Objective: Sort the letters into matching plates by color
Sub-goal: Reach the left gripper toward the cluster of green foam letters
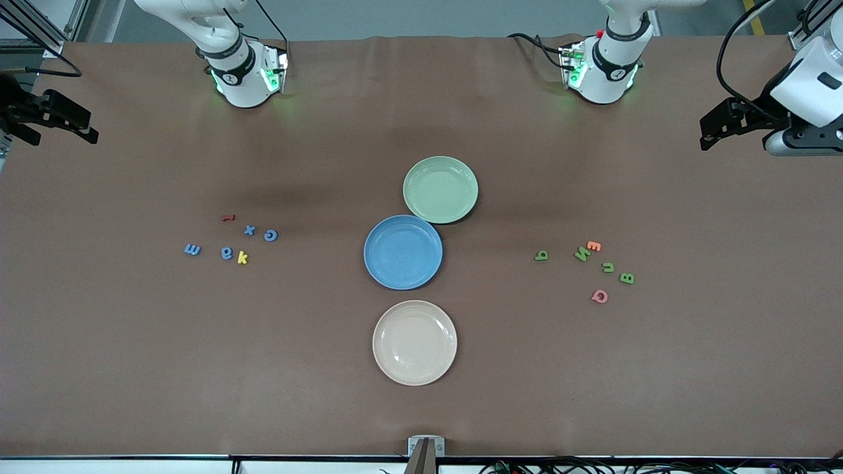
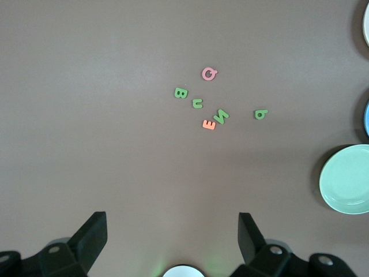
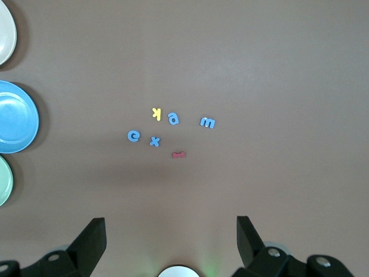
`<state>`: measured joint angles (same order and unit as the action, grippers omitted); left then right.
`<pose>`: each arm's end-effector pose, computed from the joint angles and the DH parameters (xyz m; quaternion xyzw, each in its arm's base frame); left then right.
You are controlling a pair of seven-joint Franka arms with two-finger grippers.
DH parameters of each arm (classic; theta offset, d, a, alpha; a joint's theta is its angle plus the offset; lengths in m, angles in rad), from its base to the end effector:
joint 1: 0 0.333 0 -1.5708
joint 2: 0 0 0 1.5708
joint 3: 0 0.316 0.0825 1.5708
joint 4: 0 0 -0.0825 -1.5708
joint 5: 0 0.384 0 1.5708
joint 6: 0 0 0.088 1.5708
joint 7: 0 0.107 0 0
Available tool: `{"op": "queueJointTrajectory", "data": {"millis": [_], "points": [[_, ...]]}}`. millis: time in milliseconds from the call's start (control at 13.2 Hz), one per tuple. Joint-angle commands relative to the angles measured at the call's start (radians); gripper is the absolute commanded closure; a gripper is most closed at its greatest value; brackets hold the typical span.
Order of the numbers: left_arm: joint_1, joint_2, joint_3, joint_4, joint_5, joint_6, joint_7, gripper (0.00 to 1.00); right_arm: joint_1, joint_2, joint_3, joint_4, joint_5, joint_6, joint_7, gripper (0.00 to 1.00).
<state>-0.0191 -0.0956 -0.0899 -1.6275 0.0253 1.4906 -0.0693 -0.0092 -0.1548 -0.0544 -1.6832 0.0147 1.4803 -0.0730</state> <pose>0.5131 -0.0557 0.6421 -0.9995 0.0188 0.0193 0.0187 0.4947 -0.0321 0.6454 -0.9996 -0.0056 0.0233 0.0131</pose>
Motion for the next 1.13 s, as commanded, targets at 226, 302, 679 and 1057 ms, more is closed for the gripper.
{"op": "queueJointTrajectory", "data": {"millis": [226, 302, 679, 1057], "points": [[0.007, 0.023, -0.001, 0.040, -0.011, -0.009, 0.003, 0.00, -0.020, -0.029, 0.008, -0.020, 0.013, 0.000, -0.013, 0.00], [0.005, 0.036, 0.001, 0.043, -0.010, -0.004, 0.002, 0.00, -0.020, -0.029, 0.008, -0.020, 0.013, -0.002, -0.011, 0.00], [0.007, 0.092, -0.001, 0.035, -0.016, 0.031, 0.000, 0.00, -0.020, -0.029, 0.008, -0.020, 0.016, -0.002, 0.010, 0.00], [0.001, 0.161, -0.005, -0.012, -0.021, 0.115, -0.009, 0.00, -0.021, -0.026, 0.008, -0.015, 0.027, -0.005, 0.038, 0.00]]}}
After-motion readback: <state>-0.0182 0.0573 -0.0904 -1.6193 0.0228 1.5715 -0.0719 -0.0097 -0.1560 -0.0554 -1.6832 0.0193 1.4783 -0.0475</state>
